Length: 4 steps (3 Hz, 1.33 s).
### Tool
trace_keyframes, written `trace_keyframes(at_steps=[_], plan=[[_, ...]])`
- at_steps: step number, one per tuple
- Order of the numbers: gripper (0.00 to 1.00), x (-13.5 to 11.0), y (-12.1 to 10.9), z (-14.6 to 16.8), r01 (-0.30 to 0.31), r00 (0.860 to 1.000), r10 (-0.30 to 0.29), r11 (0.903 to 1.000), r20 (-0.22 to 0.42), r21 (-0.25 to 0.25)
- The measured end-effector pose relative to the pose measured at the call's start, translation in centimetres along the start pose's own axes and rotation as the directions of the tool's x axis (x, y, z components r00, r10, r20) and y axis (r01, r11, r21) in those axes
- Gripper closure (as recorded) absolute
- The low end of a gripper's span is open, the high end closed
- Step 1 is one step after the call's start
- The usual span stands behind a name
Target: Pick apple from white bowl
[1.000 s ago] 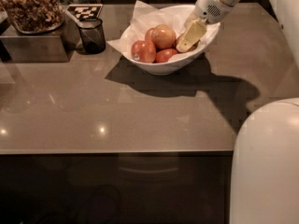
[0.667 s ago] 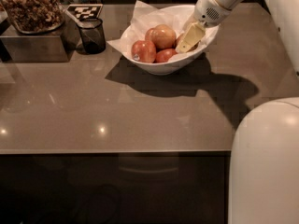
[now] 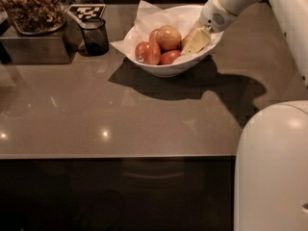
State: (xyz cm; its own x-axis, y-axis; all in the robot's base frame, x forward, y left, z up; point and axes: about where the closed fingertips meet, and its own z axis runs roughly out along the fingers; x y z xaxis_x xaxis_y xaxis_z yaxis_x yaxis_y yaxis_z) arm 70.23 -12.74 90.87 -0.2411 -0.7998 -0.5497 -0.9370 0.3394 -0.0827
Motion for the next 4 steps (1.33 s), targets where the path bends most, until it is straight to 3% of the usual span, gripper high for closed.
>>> trace_keyframes(at_steps=[3,4], plan=[[1.00,0.6,-0.3,-0.6,-0.001,1.000,0.001,0.9998,0.006,0.018],[1.00,-0.4,-0.1,-3.2,0.016,0.995,-0.020,0.9992,0.103,0.037]])
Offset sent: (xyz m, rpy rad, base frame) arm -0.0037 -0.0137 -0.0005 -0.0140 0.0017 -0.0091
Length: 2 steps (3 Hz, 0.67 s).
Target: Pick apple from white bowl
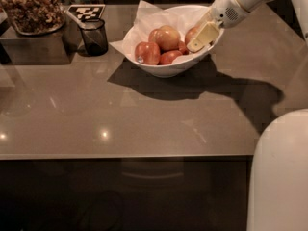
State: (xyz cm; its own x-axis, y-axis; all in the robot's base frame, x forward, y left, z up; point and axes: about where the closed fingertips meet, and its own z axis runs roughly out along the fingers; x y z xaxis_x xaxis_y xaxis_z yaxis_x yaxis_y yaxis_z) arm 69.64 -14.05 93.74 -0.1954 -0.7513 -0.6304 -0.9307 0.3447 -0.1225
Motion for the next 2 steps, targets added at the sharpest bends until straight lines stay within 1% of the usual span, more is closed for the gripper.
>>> trace_keyframes(at_steps=[1,2], plan=[[1.00,-2.0,1.2,-3.4,0.044,0.992,-0.043,0.9990,0.119,-0.005],[1.00,-3.6,3.2,-6.8,0.076,0.969,-0.068,0.9968,0.236,-0.025]])
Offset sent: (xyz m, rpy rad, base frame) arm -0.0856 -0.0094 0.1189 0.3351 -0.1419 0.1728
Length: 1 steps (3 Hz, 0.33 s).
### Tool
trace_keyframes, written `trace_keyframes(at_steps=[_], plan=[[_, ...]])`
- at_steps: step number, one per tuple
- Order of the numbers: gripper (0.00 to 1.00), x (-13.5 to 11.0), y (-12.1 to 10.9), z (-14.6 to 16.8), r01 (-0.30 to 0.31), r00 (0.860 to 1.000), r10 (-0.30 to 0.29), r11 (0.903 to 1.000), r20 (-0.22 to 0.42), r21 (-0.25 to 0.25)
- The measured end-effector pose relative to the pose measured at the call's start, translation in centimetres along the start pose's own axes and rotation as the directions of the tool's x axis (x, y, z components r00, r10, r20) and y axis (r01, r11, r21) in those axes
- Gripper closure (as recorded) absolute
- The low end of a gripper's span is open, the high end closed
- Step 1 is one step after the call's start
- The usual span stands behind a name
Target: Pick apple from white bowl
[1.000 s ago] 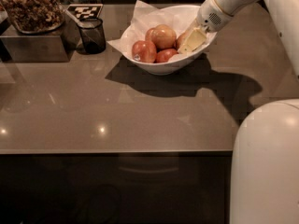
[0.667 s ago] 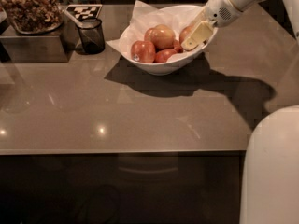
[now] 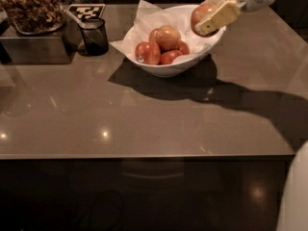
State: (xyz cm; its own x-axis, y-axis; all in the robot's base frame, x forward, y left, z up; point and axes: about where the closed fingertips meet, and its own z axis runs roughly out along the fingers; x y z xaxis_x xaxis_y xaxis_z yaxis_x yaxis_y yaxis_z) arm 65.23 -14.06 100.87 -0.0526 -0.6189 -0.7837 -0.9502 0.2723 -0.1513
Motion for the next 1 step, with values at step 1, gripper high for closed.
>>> trace_keyframes(at_steps=[1], plan=[[1.00,-1.72,1.60,-3.02,0.030,0.997,-0.032,0.9991,0.068,0.029]])
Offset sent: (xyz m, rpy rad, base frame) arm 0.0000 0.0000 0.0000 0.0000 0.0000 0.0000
